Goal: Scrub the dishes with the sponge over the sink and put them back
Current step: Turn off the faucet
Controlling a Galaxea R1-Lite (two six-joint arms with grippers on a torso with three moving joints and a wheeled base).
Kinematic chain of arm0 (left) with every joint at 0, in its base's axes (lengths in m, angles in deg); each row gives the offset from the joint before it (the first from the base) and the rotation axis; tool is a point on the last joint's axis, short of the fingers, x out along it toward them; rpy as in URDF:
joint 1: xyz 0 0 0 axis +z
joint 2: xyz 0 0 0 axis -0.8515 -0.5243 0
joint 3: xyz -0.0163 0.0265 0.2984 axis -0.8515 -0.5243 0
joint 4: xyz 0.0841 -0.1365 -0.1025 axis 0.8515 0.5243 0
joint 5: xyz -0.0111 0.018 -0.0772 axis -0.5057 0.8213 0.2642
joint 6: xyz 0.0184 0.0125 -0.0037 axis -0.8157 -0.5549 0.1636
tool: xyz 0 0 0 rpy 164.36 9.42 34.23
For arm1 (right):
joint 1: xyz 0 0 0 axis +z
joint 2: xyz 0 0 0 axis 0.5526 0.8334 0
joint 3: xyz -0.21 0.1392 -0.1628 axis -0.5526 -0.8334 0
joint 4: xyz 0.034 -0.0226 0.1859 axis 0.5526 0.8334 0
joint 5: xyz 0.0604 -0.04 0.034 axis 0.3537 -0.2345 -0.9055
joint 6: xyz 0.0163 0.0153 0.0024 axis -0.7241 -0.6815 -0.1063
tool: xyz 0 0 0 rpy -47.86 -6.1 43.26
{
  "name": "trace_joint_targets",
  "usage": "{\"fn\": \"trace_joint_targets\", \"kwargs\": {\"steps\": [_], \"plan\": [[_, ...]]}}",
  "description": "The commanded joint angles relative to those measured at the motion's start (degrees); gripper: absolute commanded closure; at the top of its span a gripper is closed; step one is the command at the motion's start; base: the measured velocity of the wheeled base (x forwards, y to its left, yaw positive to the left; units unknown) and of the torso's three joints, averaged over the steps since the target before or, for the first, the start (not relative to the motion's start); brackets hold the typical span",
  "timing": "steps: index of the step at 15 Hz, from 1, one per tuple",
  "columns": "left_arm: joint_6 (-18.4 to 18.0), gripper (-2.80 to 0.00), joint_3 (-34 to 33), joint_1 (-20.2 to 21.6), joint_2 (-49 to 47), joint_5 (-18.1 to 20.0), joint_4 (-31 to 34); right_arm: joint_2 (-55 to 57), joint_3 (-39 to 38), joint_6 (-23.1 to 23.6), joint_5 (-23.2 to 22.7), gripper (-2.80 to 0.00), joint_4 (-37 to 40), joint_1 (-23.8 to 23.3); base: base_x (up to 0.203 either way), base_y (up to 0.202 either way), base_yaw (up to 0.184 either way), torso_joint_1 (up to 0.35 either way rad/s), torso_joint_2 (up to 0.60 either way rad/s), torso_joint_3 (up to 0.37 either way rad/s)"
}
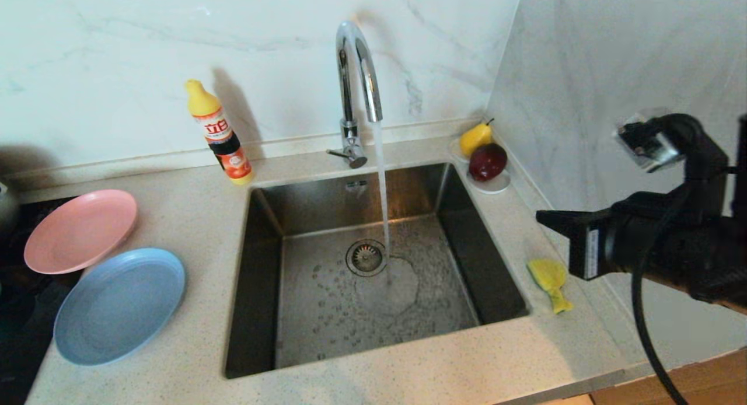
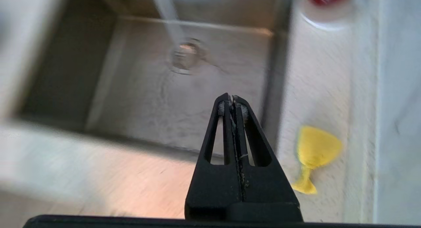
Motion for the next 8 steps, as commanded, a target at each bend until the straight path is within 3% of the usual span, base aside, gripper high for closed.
{"fn": "trace_joint_targets", "kwargs": {"steps": [1,5,8], "plan": [[0.0,0.00,0.0,0.0,-0.1,0.0,0.0,-9.8,-3.6,2.7,-6.3,0.00,-0.1,0.6,0.000,0.000,0.000,0.000,0.00,0.000],[0.0,0.00,0.0,0.0,-0.1,0.0,0.0,-20.4,-9.6,8.9,-20.6,0.00,0.0,-0.3,0.000,0.000,0.000,0.000,0.00,0.000],[0.0,0.00,0.0,0.0,-0.1,0.0,0.0,-27.0,-15.5,11.9,-31.2,0.00,0.0,-4.2,0.000,0.000,0.000,0.000,0.00,0.000]]}}
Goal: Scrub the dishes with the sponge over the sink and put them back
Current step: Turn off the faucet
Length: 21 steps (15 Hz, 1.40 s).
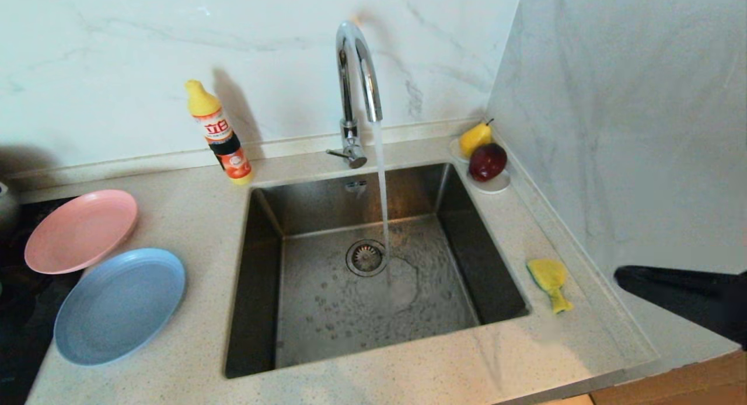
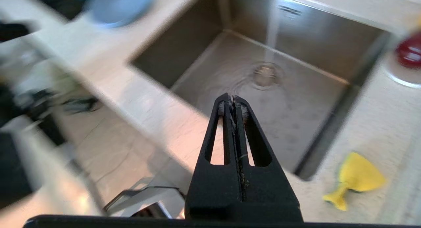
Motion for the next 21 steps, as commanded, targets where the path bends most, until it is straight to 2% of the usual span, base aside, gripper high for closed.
{"fn": "trace_joint_targets", "kwargs": {"steps": [1,3,7,9,15,16,21], "plan": [[0.0,0.00,0.0,0.0,-0.1,0.0,0.0,-8.0,-4.1,0.7,-8.6,0.00,0.0,-4.7,0.000,0.000,0.000,0.000,0.00,0.000],[0.0,0.00,0.0,0.0,-0.1,0.0,0.0,-11.6,-6.8,0.9,-13.1,0.00,0.3,-10.5,0.000,0.000,0.000,0.000,0.00,0.000],[0.0,0.00,0.0,0.0,-0.1,0.0,0.0,-21.0,-16.3,0.8,-18.3,0.00,0.1,-23.9,0.000,0.000,0.000,0.000,0.00,0.000],[0.0,0.00,0.0,0.0,-0.1,0.0,0.0,-25.7,-19.8,0.7,-20.1,0.00,0.4,-27.6,0.000,0.000,0.000,0.000,0.00,0.000],[0.0,0.00,0.0,0.0,-0.1,0.0,0.0,-41.0,-27.8,0.7,-20.0,0.00,1.6,-36.3,0.000,0.000,0.000,0.000,0.00,0.000],[0.0,0.00,0.0,0.0,-0.1,0.0,0.0,-43.1,-30.4,0.8,-19.4,0.00,1.9,-37.2,0.000,0.000,0.000,0.000,0.00,0.000],[-0.1,0.00,0.0,0.0,-0.1,0.0,0.0,-54.0,-38.2,1.1,-6.1,0.00,2.7,-37.1,0.000,0.000,0.000,0.000,0.00,0.000]]}}
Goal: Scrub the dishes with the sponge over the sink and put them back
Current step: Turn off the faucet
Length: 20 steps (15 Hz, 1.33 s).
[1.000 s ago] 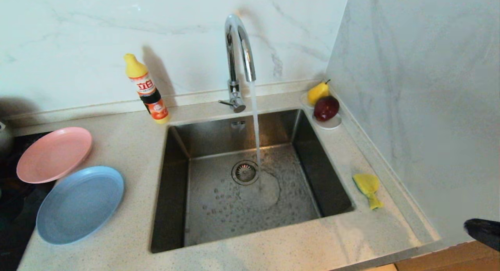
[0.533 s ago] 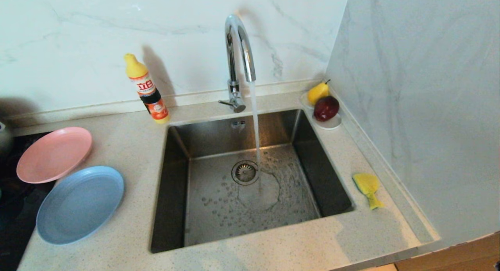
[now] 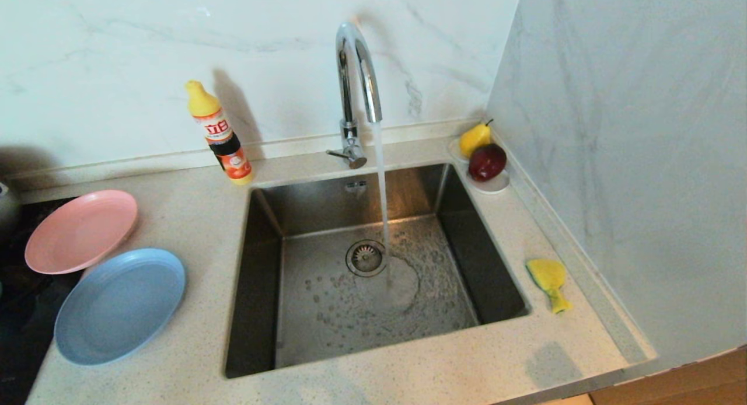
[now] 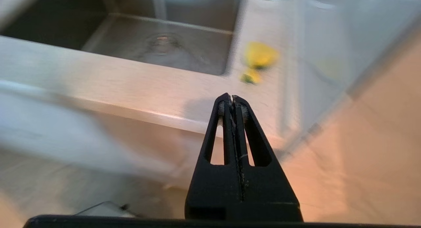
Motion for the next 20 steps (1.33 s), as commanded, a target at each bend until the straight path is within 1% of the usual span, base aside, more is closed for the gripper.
{"fn": "trace_joint_targets", "kwargs": {"steps": [1,2,3,4,5,6,9,17,18,20], "plan": [[0.0,0.00,0.0,0.0,-0.1,0.0,0.0,-6.7,-3.8,-0.1,6.3,0.00,-0.2,0.1,0.000,0.000,0.000,0.000,0.00,0.000],[0.0,0.00,0.0,0.0,-0.1,0.0,0.0,-6.7,-4.0,-0.2,11.1,0.00,0.2,0.1,0.000,0.000,0.000,0.000,0.00,0.000],[-0.1,0.00,0.0,0.0,-0.1,0.0,0.0,-6.7,-4.4,0.0,16.9,0.00,1.2,0.1,0.000,0.000,0.000,0.000,0.00,0.000],[0.0,0.00,0.0,0.0,-0.1,0.0,0.0,-6.7,-4.7,0.1,20.1,0.00,3.0,0.1,0.000,0.000,0.000,0.000,0.00,0.000],[0.0,0.00,0.0,0.0,-0.1,0.0,0.0,-6.7,-4.8,0.5,18.7,0.00,5.5,0.1,0.000,0.000,0.000,0.000,0.00,0.000],[-0.1,0.00,0.0,0.0,-0.1,0.0,0.0,-6.7,-4.9,0.3,18.0,0.00,6.2,0.1,0.000,0.000,0.000,0.000,0.00,0.000],[0.0,0.00,0.0,0.0,-0.1,0.0,0.0,-6.7,-4.9,-2.6,18.2,0.00,6.3,0.1,0.000,0.000,0.000,0.000,0.00,0.000],[-0.4,0.00,0.0,0.0,-0.1,0.0,0.0,-6.7,-4.9,-2.6,18.3,0.00,6.2,0.1,0.000,0.000,0.000,0.000,0.00,0.000],[-1.1,0.00,-0.2,0.0,-0.2,0.0,-0.2,-6.7,-4.9,-2.6,18.3,0.00,6.2,0.1,0.000,0.000,0.000,0.000,0.00,0.000],[-0.7,0.00,-0.5,0.0,-0.2,0.1,-1.6,-6.7,-4.9,-2.6,18.3,0.00,6.2,0.1,0.000,0.000,0.000,0.000,0.00,0.000]]}}
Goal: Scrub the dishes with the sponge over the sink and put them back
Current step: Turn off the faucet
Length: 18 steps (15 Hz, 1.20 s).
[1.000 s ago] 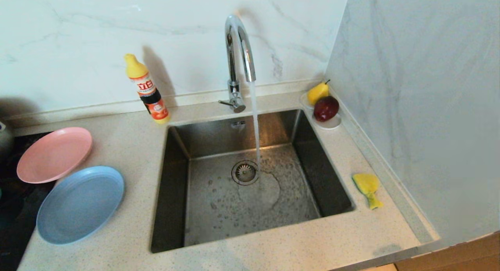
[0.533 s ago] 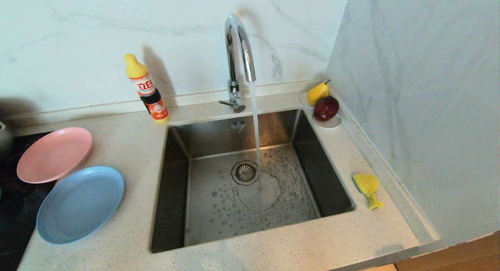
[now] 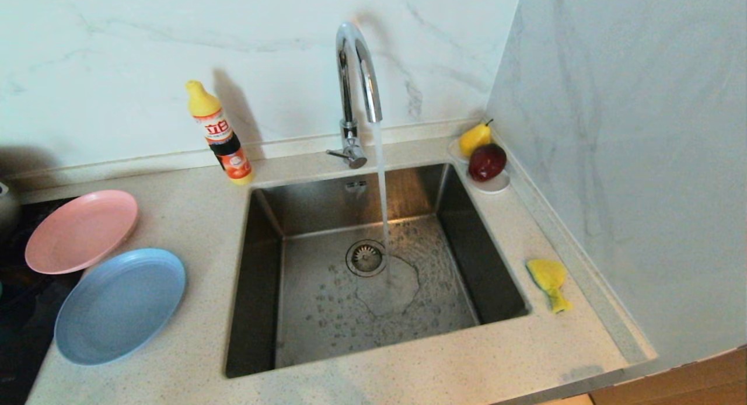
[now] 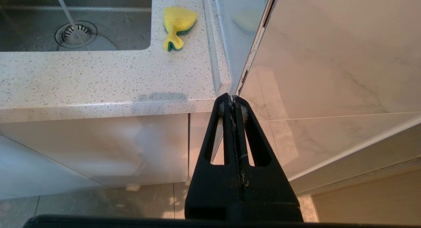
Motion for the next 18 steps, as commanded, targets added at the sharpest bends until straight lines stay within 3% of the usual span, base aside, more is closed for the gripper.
{"fn": "trace_joint_targets", "kwargs": {"steps": [1,5,8,12,15,18], "plan": [[-0.3,0.00,-0.2,0.0,-0.1,0.0,-0.6,0.2,0.0,0.0,0.0,0.00,0.1,0.0,0.000,0.000,0.000,0.000,0.00,0.000],[0.1,0.00,0.9,0.0,-0.1,0.2,-1.5,0.2,0.0,0.0,0.0,0.00,0.0,0.0,0.000,0.000,0.000,0.000,0.00,0.000],[0.9,0.00,14.2,0.0,-6.0,2.9,1.3,0.2,0.0,0.0,0.0,0.00,0.0,0.0,0.000,0.000,0.000,0.000,0.00,0.000],[5.6,0.00,35.0,0.0,-31.5,11.6,3.1,0.2,0.0,0.0,0.0,0.00,0.0,0.0,0.000,0.000,0.000,0.000,0.00,0.000],[9.1,0.00,45.9,0.0,-54.4,17.1,3.2,0.2,-0.1,0.0,-0.1,0.00,0.0,0.0,0.000,0.000,0.000,0.000,0.00,0.000],[12.5,0.00,56.2,-0.5,-73.9,26.0,3.6,0.2,0.0,0.0,0.0,0.00,0.0,0.0,0.000,0.000,0.000,0.000,0.00,0.000]]}}
